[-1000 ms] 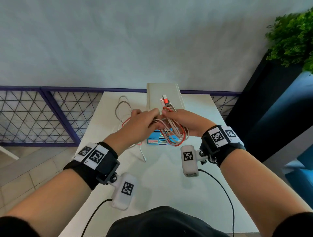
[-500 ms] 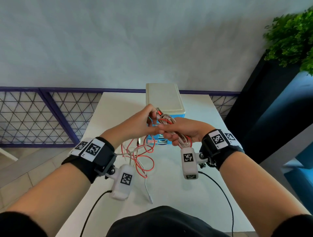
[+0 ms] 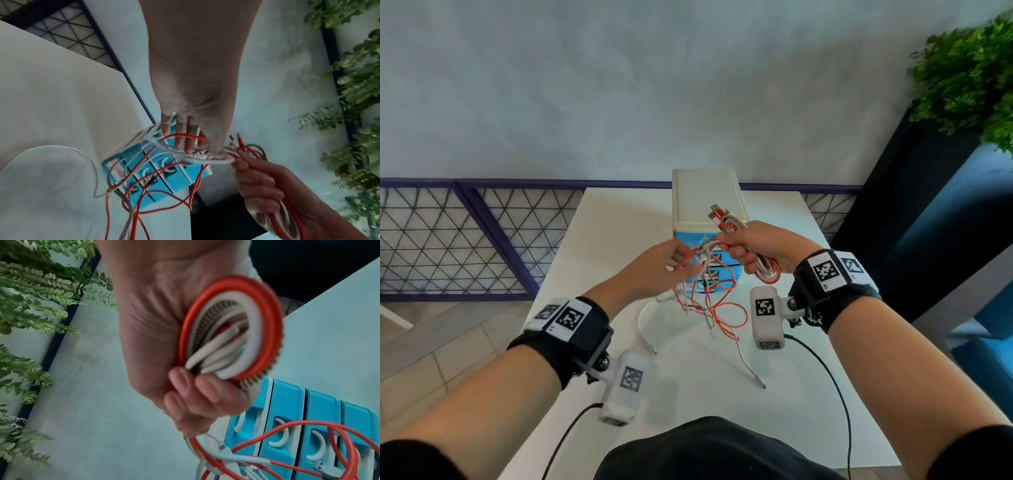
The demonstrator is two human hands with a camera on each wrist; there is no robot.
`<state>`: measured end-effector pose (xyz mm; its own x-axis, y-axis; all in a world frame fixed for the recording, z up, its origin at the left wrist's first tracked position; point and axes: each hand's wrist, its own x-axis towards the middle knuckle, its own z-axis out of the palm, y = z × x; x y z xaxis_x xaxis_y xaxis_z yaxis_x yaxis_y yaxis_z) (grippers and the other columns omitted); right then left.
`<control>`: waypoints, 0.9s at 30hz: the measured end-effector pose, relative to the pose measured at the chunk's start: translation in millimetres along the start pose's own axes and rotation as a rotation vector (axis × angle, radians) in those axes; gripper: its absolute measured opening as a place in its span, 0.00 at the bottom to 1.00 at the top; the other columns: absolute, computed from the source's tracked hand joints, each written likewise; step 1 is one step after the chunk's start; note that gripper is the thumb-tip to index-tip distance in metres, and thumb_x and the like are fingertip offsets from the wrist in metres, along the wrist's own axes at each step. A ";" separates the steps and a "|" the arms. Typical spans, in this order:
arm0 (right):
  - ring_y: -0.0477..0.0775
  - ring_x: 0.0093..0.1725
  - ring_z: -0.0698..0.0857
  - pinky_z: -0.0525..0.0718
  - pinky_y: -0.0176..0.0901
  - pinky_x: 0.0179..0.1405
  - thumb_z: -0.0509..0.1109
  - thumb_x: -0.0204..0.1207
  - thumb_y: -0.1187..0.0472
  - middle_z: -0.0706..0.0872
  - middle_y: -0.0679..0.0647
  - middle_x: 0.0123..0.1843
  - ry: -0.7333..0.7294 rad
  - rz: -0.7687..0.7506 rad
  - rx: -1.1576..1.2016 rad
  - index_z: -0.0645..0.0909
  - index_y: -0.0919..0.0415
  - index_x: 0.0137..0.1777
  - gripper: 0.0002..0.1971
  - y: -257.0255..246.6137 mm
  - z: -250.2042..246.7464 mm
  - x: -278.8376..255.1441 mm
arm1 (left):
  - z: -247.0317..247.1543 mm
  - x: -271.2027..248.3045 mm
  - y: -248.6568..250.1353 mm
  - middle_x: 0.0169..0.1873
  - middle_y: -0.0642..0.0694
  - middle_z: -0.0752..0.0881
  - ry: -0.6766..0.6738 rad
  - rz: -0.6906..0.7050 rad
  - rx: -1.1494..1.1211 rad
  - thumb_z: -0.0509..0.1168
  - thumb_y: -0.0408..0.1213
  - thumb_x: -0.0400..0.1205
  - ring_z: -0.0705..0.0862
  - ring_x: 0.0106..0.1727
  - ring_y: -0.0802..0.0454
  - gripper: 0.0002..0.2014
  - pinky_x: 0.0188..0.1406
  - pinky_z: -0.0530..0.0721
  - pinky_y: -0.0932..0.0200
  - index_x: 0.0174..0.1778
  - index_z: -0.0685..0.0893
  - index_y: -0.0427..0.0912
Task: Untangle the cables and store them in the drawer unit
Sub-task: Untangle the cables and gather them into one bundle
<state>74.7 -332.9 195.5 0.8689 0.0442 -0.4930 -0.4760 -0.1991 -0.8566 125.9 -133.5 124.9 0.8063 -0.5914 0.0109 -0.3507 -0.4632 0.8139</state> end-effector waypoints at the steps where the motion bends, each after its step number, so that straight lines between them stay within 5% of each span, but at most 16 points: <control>1: 0.41 0.12 0.64 0.65 0.30 0.11 0.61 0.85 0.57 0.70 0.47 0.18 0.000 0.004 0.014 0.74 0.61 0.38 0.14 -0.8 0.5 0.2 | 4.7 0.0 -1.3 0.38 0.55 0.83 -0.012 -0.005 0.004 0.71 0.46 0.76 0.81 0.39 0.54 0.11 0.43 0.79 0.59 0.50 0.78 0.51; 4: 0.40 0.12 0.64 0.66 0.30 0.11 0.61 0.86 0.56 0.70 0.47 0.17 -0.004 0.008 0.060 0.73 0.60 0.38 0.14 -2.0 0.5 -1.0 | 13.6 0.8 -4.2 0.30 0.57 0.79 0.030 -0.024 0.119 0.71 0.42 0.76 0.77 0.32 0.53 0.08 0.39 0.77 0.58 0.47 0.78 0.53; 8: 0.40 0.13 0.65 0.66 0.30 0.11 0.61 0.86 0.56 0.70 0.46 0.18 -0.013 -0.009 0.097 0.74 0.60 0.38 0.14 -0.5 -1.8 -0.9 | 15.6 -0.3 4.5 0.35 0.44 0.83 0.060 -0.038 0.212 0.67 0.42 0.81 0.79 0.35 0.50 0.05 0.37 0.76 0.54 0.43 0.84 0.45; 11: 0.40 0.13 0.65 0.67 0.30 0.11 0.60 0.86 0.57 0.70 0.46 0.17 0.045 -0.039 0.111 0.74 0.60 0.38 0.14 -0.1 -8.0 1.6 | 8.1 -1.5 -3.2 0.30 0.43 0.84 -0.087 -0.040 0.359 0.61 0.40 0.83 0.75 0.27 0.51 0.17 0.30 0.71 0.59 0.26 0.81 0.54; 14: 0.40 0.13 0.65 0.66 0.30 0.11 0.60 0.86 0.56 0.69 0.45 0.17 0.073 -0.046 0.111 0.74 0.60 0.38 0.14 -0.1 -14.4 1.4 | -2.3 -6.6 -19.2 0.20 0.47 0.81 -0.255 -0.172 0.446 0.64 0.46 0.81 0.73 0.22 0.53 0.20 0.26 0.70 0.68 0.20 0.79 0.50; 16: 0.40 0.13 0.65 0.66 0.30 0.11 0.60 0.86 0.56 0.69 0.46 0.18 0.038 -0.035 0.075 0.75 0.60 0.38 0.14 1.2 -15.0 0.8 | -4.5 -7.3 -26.6 0.19 0.51 0.79 -0.279 -0.220 0.437 0.68 0.48 0.79 0.71 0.24 0.55 0.19 0.29 0.71 0.67 0.23 0.78 0.46; 19: 0.41 0.15 0.64 0.67 0.31 0.13 0.62 0.85 0.55 0.69 0.47 0.20 -0.023 -0.054 -0.060 0.78 0.62 0.41 0.14 2.8 -13.4 -0.1 | -3.2 -2.3 -23.5 0.35 0.50 0.81 -0.140 -0.110 0.286 0.71 0.48 0.76 0.76 0.35 0.52 0.10 0.41 0.74 0.58 0.37 0.77 0.50; 21: 0.42 0.16 0.65 0.68 0.32 0.16 0.63 0.84 0.55 0.70 0.47 0.21 -0.056 -0.091 -0.198 0.81 0.64 0.45 0.13 3.3 -11.7 -1.7 | -1.9 -0.2 -12.9 0.45 0.51 0.81 -0.069 -0.028 0.112 0.72 0.50 0.75 0.80 0.43 0.55 0.13 0.46 0.76 0.60 0.51 0.77 0.55; 24: 0.43 0.18 0.67 0.70 0.34 0.20 0.64 0.84 0.53 0.73 0.46 0.23 -0.084 -0.139 -0.377 0.84 0.61 0.46 0.12 4.4 -9.7 -4.2 | -4.9 1.4 2.8 0.58 0.52 0.81 0.040 0.081 -0.067 0.62 0.52 0.80 0.80 0.57 0.59 0.14 0.57 0.76 0.66 0.60 0.79 0.54; 27: 0.41 0.18 0.71 0.73 0.32 0.23 0.64 0.83 0.52 0.78 0.43 0.21 -0.082 -0.198 -0.596 0.79 0.55 0.34 0.16 4.6 -7.4 -7.9 | -8.3 7.5 3.3 0.62 0.53 0.81 0.037 0.099 0.034 0.53 0.40 0.88 0.78 0.62 0.57 0.14 0.57 0.73 0.70 0.64 0.80 0.49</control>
<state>66.6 -341.4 196.6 0.9082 0.2066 -0.3641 -0.1292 -0.6891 -0.7131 134.7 -134.0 132.5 0.7837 -0.6110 0.1120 -0.4451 -0.4265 0.7874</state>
